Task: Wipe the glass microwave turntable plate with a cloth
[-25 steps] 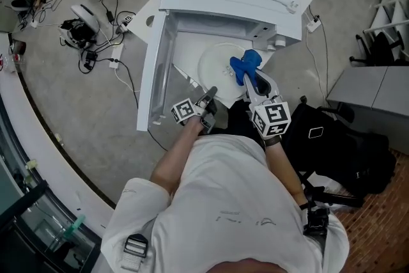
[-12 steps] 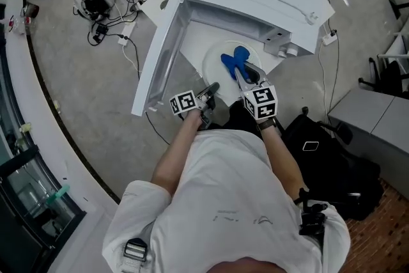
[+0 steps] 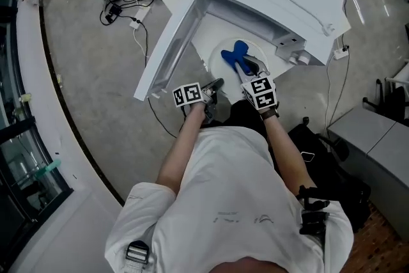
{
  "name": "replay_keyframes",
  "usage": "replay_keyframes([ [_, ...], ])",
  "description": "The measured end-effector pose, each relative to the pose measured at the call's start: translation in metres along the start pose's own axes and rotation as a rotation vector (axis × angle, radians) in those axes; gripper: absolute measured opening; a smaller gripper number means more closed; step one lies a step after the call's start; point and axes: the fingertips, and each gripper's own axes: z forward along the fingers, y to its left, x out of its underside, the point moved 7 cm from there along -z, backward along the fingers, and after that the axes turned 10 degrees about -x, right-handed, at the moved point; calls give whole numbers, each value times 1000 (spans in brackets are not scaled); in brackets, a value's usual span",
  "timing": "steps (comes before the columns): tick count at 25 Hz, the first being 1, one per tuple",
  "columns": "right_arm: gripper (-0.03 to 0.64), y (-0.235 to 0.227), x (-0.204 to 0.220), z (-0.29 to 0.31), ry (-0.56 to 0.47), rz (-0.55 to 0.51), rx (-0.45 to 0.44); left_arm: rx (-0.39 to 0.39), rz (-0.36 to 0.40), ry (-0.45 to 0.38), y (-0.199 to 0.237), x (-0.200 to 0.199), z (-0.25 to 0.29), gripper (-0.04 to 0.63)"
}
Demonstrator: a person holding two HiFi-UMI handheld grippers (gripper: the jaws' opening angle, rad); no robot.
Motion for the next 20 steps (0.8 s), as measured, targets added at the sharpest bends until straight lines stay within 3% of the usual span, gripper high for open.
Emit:
replay_keyframes([
  [5, 71, 14, -13, 25, 40, -89, -90, -72, 45, -47, -3, 0, -8, 75],
  [9, 72, 22, -4, 49, 99, -169, -166, -130, 66, -39, -7, 0, -7, 86],
  [12, 72, 36, -12, 63, 85, -242, -243, -165, 89, -29, -9, -1, -8, 95],
  [16, 72, 45, -8, 92, 162, -343, -327, -114, 25, -43, -1, -1, -11, 81],
  [20, 71, 23, -9, 99, 176, -354, -245, -61, -5, -55, 4, -1, -10, 69],
])
